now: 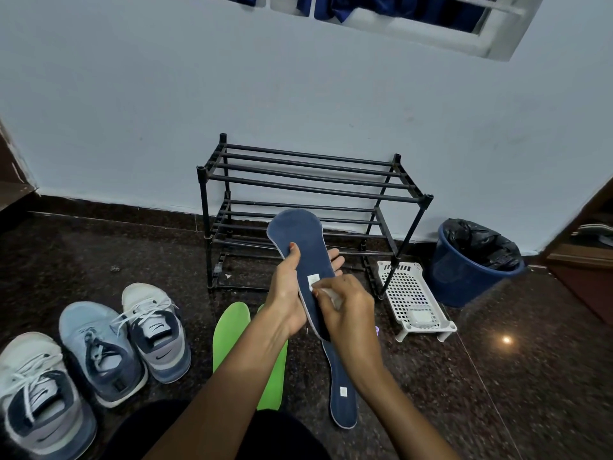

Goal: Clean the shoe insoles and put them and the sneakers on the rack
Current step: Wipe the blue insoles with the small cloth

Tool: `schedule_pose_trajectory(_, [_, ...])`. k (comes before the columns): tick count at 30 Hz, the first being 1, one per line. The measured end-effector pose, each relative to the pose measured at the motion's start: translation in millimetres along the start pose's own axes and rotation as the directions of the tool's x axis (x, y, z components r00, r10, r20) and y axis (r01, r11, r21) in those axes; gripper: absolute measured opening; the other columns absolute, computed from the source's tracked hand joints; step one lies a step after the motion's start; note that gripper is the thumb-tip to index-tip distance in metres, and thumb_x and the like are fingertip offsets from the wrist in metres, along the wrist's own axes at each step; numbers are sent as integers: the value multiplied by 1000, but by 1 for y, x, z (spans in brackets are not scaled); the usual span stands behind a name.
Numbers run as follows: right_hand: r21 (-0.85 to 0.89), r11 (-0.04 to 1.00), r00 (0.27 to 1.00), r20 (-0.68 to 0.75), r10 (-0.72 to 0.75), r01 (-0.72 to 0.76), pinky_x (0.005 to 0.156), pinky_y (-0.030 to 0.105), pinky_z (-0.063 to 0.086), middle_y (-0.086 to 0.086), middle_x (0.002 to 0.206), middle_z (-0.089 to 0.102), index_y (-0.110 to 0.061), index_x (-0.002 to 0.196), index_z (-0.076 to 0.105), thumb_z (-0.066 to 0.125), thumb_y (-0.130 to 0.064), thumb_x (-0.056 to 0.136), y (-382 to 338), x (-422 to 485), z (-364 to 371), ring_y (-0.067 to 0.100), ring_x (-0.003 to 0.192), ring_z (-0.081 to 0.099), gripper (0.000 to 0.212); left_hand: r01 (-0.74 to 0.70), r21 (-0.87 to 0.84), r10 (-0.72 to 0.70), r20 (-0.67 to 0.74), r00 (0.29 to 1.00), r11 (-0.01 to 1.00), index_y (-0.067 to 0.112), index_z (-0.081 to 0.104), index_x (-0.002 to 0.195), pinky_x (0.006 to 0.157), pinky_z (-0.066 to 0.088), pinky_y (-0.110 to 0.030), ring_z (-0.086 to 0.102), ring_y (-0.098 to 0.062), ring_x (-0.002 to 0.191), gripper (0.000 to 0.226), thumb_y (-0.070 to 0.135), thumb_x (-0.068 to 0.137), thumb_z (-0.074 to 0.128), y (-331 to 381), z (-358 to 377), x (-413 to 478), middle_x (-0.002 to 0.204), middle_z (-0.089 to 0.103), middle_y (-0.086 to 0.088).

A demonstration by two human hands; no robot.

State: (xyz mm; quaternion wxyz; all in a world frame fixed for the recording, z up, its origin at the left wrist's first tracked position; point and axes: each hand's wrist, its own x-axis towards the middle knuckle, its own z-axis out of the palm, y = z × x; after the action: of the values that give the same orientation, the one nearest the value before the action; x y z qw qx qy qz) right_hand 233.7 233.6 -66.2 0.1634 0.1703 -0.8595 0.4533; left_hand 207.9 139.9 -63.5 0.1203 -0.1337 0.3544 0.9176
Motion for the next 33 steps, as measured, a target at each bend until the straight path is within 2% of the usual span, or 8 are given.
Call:
schedule_pose_trajectory(5, [4,999,996,-75,43,-43,71,1,38,4,88,55,-2,88,67,56,5,85,4,16,-2,11,79,55,14,-34,39,34,-3,999,999,2,65,101,80,50,-34,66,-22,90,62,49,99,25,-1,2,-3,102,70,-11])
schedule_pose_trajectory(7, [2,999,997,-68,44,-44,70,0,37,4,88,55,0,89,67,56,6,84,4,12,0,10,78,54,14,-39,24,39,-7,999,999,3,64,100,85,48,-33,64,-21,94,61,48,99,23,0,2,-4,109,67,-10])
schedule_pose_trajectory(12, [-3,1000,1000,7,29,-29,68,-3,33,0,85,57,-1,90,68,59,4,83,9,-9,2,-5,75,51,12,-34,-18,33,-23,999,999,3,62,100,101,36,-33,46,-26,128,62,49,100,20,1,1,-1,132,55,-16])
schedule_pose_trajectory(15, [31,998,999,-18,48,-47,70,-2,34,2,87,60,-3,88,68,60,4,82,10,-3,0,-6,77,52,12,-26,-10,26,-9,1000,1000,1,62,102,95,40,-32,54,-24,116,63,48,100,21,1,2,-1,127,58,-14])
schedule_pose_trajectory(19, [28,998,994,-100,50,-48,71,-2,34,7,89,61,-3,88,68,59,4,82,8,14,-2,-5,76,50,12,-39,11,39,0,999,999,1,64,101,86,49,-34,64,-23,95,62,48,100,23,3,1,-3,104,69,-11])
schedule_pose_trajectory(24, [-35,999,995,-98,15,-18,71,-2,33,8,87,58,0,89,68,58,5,83,9,16,0,6,76,51,12,-46,-3,46,-12,999,999,2,65,97,83,49,-34,64,-22,94,62,48,100,22,1,1,-4,105,68,-11])
schedule_pose_trajectory(29, [-33,999,1000,-1,-17,17,71,-3,33,4,86,56,1,88,68,59,6,82,9,-4,6,3,77,51,13,-26,-58,24,-25,999,998,1,60,102,99,36,-34,44,-27,130,62,48,100,20,2,3,-3,134,52,-18])
schedule_pose_trajectory(33, [-15,1000,1000,-29,11,-11,72,-2,33,9,89,61,-1,90,68,59,4,83,8,5,1,8,78,52,12,-15,-37,15,-3,1000,999,0,62,98,90,44,-34,57,-26,112,62,48,100,23,2,3,-3,126,58,-15])
